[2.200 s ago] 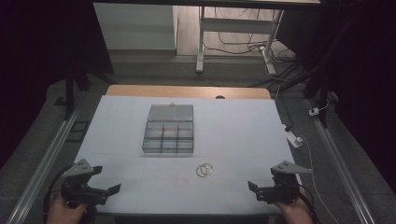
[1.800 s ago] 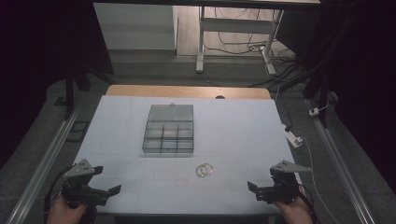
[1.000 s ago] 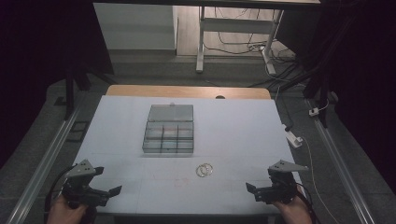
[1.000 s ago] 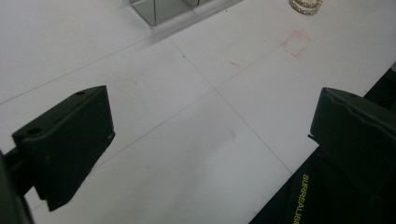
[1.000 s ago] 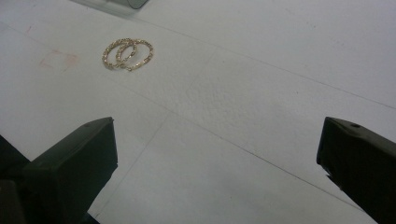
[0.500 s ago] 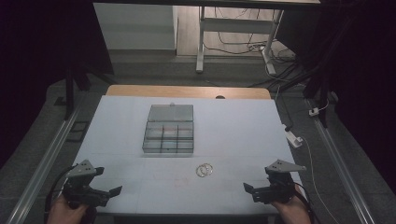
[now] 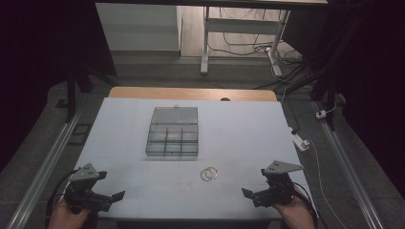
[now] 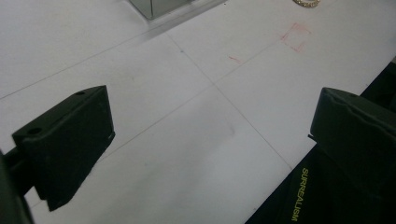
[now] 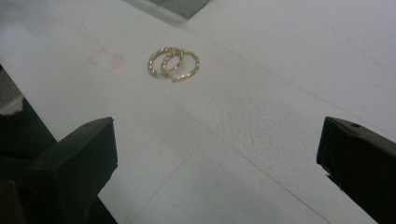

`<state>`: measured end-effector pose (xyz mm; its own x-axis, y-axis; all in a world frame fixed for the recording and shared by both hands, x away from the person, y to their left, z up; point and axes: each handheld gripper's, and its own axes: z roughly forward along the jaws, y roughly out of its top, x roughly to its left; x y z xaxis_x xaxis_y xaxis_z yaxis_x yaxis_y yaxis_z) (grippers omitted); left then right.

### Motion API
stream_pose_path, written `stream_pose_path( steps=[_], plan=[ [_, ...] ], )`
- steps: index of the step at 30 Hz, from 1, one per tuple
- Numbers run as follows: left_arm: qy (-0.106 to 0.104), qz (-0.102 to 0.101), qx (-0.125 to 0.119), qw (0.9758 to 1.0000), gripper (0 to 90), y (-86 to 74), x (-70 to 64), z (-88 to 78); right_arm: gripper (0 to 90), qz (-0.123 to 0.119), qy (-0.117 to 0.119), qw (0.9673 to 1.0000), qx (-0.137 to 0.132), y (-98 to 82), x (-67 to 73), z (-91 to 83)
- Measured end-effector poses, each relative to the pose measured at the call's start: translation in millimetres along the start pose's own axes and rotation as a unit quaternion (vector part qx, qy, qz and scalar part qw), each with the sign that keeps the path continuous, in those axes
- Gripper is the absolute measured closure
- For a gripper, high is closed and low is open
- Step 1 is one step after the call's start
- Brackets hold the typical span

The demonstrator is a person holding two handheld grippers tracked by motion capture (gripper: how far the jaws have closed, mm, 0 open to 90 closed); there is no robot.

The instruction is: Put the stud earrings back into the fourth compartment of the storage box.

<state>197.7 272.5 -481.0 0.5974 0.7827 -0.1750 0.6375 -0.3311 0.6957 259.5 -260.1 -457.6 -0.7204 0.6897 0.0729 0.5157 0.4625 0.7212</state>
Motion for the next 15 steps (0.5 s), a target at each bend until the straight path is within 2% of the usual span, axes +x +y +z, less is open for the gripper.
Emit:
stream_pose_path(
  steps=[3, 15],
  plan=[
    [0.001, -0.001, -0.001, 1.0, 0.0, -0.4, -0.2, -0.3, 0.0, -0.012, 0.0, 0.9998, 0.014, 2.1, 2.2, 3.8],
    [0.001, 0.0, 0.002, 1.0, 0.0, -0.2, -0.3, 0.2, 0.0, -0.018, 0.016, 0.9997, 0.008, 8.6, 11.5, 16.2]
  ],
)
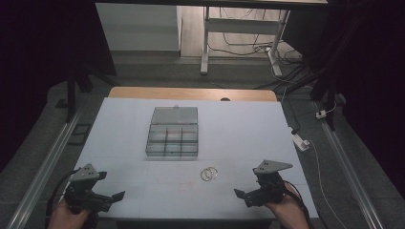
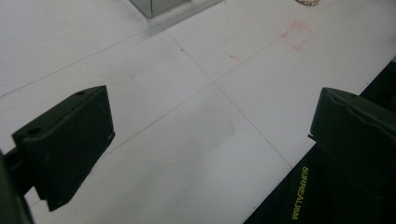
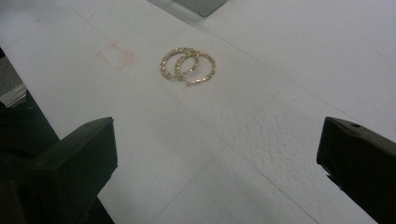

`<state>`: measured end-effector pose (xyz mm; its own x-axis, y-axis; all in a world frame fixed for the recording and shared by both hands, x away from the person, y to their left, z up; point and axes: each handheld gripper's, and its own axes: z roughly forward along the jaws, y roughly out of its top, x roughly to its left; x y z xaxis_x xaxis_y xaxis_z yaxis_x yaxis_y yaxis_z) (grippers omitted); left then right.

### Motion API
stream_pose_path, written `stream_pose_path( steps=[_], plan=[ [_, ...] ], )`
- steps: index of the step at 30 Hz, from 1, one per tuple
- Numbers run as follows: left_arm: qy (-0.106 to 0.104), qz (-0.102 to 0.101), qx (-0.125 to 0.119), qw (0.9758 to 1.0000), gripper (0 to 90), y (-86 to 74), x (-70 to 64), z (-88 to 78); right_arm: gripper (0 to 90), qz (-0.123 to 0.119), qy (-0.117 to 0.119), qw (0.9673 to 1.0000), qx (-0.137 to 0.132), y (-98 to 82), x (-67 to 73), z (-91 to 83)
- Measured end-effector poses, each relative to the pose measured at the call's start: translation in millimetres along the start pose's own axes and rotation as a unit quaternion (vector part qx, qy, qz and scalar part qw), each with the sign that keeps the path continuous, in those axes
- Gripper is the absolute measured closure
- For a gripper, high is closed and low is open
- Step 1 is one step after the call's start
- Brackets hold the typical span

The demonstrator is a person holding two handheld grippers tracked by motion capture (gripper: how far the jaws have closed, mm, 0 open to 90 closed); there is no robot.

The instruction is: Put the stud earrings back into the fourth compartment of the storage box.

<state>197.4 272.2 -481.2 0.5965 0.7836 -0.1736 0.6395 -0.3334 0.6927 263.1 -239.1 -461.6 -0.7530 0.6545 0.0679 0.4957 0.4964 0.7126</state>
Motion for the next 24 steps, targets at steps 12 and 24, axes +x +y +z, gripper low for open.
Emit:
stream_pose_path(
  steps=[12, 24],
  plan=[
    [-0.001, -0.001, 0.003, 1.0, 0.0, 0.3, 0.2, 0.5, 0.0, -0.013, 0.015, 0.9998, 0.005, 8.2, 7.8, 13.4],
    [-0.001, -0.001, 0.003, 1.0, 0.0, 0.4, 0.3, 0.7, 0.0, -0.033, 0.046, 0.9982, 0.021, 24.3, 21.4, 37.0]
  ],
)
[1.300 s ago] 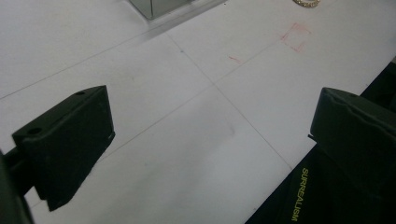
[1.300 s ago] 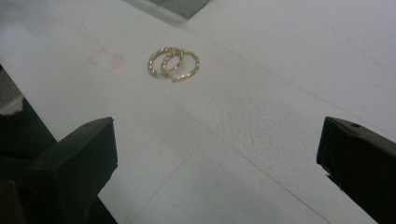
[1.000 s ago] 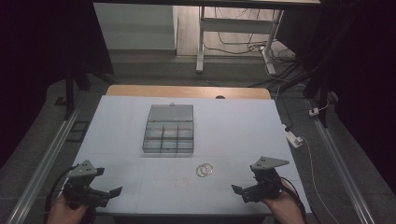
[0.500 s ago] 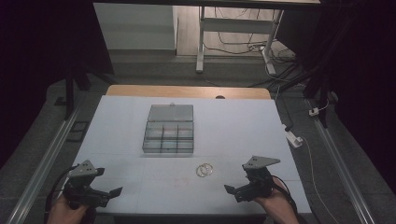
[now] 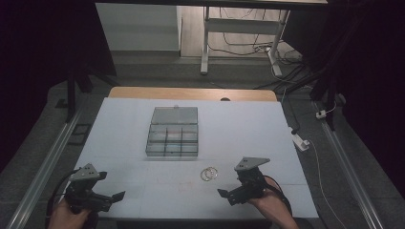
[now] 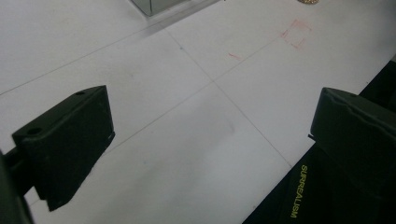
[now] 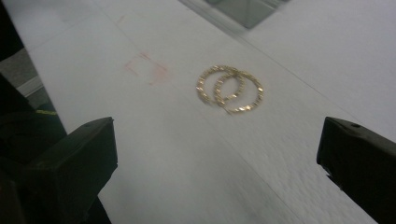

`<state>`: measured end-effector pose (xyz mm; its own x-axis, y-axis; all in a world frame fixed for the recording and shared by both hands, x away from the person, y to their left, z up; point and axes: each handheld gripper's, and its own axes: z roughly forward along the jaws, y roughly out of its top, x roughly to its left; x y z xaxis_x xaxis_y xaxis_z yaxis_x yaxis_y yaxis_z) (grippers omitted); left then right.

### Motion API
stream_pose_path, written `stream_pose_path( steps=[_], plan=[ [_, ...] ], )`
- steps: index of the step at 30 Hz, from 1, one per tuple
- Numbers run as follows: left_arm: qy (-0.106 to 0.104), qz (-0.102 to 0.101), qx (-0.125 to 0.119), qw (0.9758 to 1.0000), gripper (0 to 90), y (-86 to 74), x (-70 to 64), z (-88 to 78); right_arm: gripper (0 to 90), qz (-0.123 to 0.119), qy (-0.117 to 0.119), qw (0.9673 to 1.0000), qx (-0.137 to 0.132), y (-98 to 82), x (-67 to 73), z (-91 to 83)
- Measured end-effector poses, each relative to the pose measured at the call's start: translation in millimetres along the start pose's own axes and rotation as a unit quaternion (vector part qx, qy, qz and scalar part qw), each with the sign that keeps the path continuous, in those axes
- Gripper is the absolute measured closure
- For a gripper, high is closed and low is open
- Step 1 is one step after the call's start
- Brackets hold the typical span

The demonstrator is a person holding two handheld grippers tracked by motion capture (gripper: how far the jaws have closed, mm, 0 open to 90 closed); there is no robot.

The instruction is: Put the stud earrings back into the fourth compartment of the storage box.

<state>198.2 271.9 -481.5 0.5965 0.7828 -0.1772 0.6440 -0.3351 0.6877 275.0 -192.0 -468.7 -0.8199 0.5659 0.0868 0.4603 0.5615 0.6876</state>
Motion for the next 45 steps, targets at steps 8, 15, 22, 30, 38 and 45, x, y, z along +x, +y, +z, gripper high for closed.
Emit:
stream_pose_path(
  steps=[8, 15, 22, 30, 38, 45],
  plan=[
    [0.0, 0.0, 0.0, 1.0, 0.0, -0.1, 0.1, -0.1, 0.0, -0.027, 0.011, 0.9995, 0.013, 11.7, 7.5, 18.7],
    [0.001, 0.002, 0.001, 1.0, 0.0, 0.0, -0.2, 0.2, 0.0, -0.05, 0.016, 0.998, 0.035, 21.4, 11.1, 34.4],
    [0.0, 0.001, 0.0, 1.0, 0.0, -0.1, -0.2, 0.0, 0.0, -0.058, 0.027, 0.9967, 0.05, 26.0, 16.6, 47.8],
    [-0.001, 0.001, 0.0, 1.0, 0.0, -0.1, 0.0, 0.0, 0.0, -0.084, 0.051, 0.9923, 0.076, 31.5, 25.2, 68.1],
    [-0.002, 0.002, 0.0, 1.0, 0.0, -0.3, -0.1, -0.1, 0.0, -0.098, 0.068, 0.9863, 0.114, 31.0, 29.5, 94.6],
    [-0.004, 0.002, 0.0, 1.0, 0.0, -0.2, 0.1, -0.1, 7.0, -0.124, 0.06, 0.9816, 0.132, 25.9, 31.5, 101.7]
  ],
)
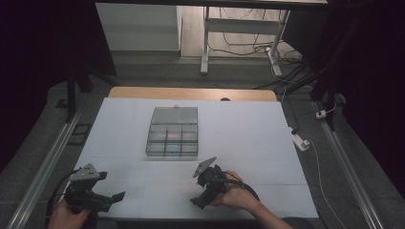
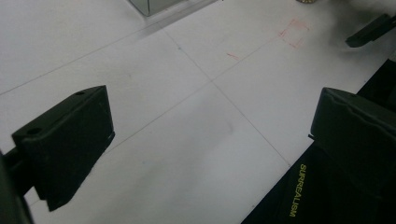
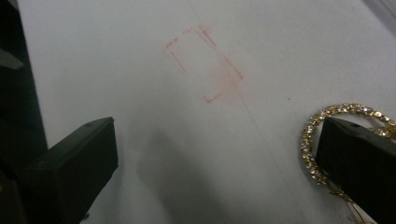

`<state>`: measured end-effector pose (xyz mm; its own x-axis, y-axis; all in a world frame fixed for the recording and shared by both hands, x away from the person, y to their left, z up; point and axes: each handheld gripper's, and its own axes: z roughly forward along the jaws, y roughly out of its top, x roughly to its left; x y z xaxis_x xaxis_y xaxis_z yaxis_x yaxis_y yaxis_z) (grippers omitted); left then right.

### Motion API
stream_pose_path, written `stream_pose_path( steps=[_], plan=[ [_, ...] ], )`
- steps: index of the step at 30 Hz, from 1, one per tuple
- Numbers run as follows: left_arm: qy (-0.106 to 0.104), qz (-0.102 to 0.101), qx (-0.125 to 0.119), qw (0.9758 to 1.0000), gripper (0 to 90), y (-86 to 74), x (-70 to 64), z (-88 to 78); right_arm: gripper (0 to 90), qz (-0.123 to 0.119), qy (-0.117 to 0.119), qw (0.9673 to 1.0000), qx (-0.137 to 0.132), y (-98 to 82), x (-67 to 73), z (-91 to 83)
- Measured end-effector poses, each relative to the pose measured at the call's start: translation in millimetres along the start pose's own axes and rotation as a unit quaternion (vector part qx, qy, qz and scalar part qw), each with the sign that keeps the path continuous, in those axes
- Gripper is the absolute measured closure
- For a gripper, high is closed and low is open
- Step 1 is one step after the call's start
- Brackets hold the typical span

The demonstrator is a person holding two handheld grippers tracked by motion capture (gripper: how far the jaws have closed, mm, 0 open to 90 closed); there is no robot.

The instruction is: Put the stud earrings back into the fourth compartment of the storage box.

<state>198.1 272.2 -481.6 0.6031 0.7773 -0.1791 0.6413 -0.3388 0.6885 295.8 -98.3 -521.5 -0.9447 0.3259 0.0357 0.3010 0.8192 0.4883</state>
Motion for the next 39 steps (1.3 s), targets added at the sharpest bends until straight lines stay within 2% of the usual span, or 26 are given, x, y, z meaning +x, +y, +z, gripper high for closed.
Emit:
stream_pose_path(
  steps=[1, 3, 5, 6, 7, 8, 9, 12, 14, 15, 16, 17, 18, 22, 29, 32, 39],
  plan=[
    [0.0, 0.0, 0.0, 1.0, 0.0, 0.0, 0.0, 0.0, 12.7, -0.014, -0.014, 0.9998, 0.001, -0.7, 0.2, -0.8],
    [0.0, 0.001, 0.001, 1.0, 0.0, 0.1, -0.1, 0.1, 15.9, -0.019, -0.022, 0.9996, 0.001, -1.2, 0.4, -2.1],
    [0.0, 0.001, 0.001, 1.0, 0.0, 0.1, -0.2, 0.1, 25.9, -0.011, -0.025, 0.9996, -0.005, -1.9, -2.7, -4.6],
    [0.0, 0.002, 0.001, 1.0, 0.0, 0.1, -0.2, 0.1, 35.8, -0.01, -0.028, 0.9995, -0.007, -2.5, -6.6, -7.3],
    [-0.001, 0.002, 0.001, 1.0, 0.0, 0.1, -0.2, 0.1, 35.8, -0.01, -0.028, 0.9995, -0.007, -2.5, -6.6, -7.3],
    [-0.001, 0.002, 0.001, 1.0, 0.0, 0.1, -0.2, 0.1, 48.3, -0.007, -0.029, 0.9995, -0.009, -3.1, -11.1, -9.7],
    [-0.001, 0.002, 0.001, 1.0, 0.0, 0.1, -0.1, 0.1, 48.3, -0.007, -0.029, 0.9995, -0.009, -3.1, -11.1, -9.7],
    [-0.004, 0.001, 0.0, 1.0, 0.0, 0.0, 0.3, 0.0, 66.0, 0.0, -0.027, 0.9996, -0.012, -4.4, -20.2, -12.7],
    [-0.006, -0.001, -0.001, 1.0, 0.0, -0.3, 0.8, -0.2, 72.6, -0.001, -0.027, 0.9996, -0.001, -1.6, -23.6, -13.1],
    [-0.006, -0.002, -0.002, 1.0, 0.0, -0.4, 0.9, -0.5, 72.6, -0.001, -0.027, 0.9996, -0.001, -1.6, -23.6, -13.1],
    [-0.007, -0.002, -0.003, 1.0, 0.0, -0.5, 1.0, -0.7, 81.3, 0.0, -0.029, 0.9996, 0.005, 0.2, -26.4, -12.9],
    [-0.007, -0.002, -0.003, 1.0, 0.0, -0.5, 1.1, -0.7, 81.3, 0.0, -0.029, 0.9996, 0.005, 0.2, -26.4, -12.9],
    [-0.006, -0.002, -0.002, 1.0, 0.0, -0.4, 1.1, -0.5, 86.4, 0.005, -0.031, 0.9995, 0.006, 0.4, -27.3, -13.0],
    [-0.006, -0.001, -0.002, 1.0, 0.0, -0.5, 1.0, -0.4, 87.5, 0.02, -0.025, 0.9995, 0.003, -0.7, -30.3, -13.5],
    [-0.006, -0.001, -0.001, 1.0, 0.0, -0.3, 0.8, -0.2, 87.6, 0.012, -0.034, 0.9994, 0.004, 0.6, -27.4, -14.0],
    [-0.007, -0.001, -0.001, 1.0, 0.0, -0.3, 0.9, -0.2, 87.6, 0.001, -0.044, 0.999, 0.003, 1.3, -26.6, -15.2],
    [-0.007, -0.001, 0.0, 1.0, 0.0, -0.3, 1.0, 0.0, 87.6, 0.015, -0.04, 0.9983, -0.039, 6.5, -29.1, -31.7]
  ],
)
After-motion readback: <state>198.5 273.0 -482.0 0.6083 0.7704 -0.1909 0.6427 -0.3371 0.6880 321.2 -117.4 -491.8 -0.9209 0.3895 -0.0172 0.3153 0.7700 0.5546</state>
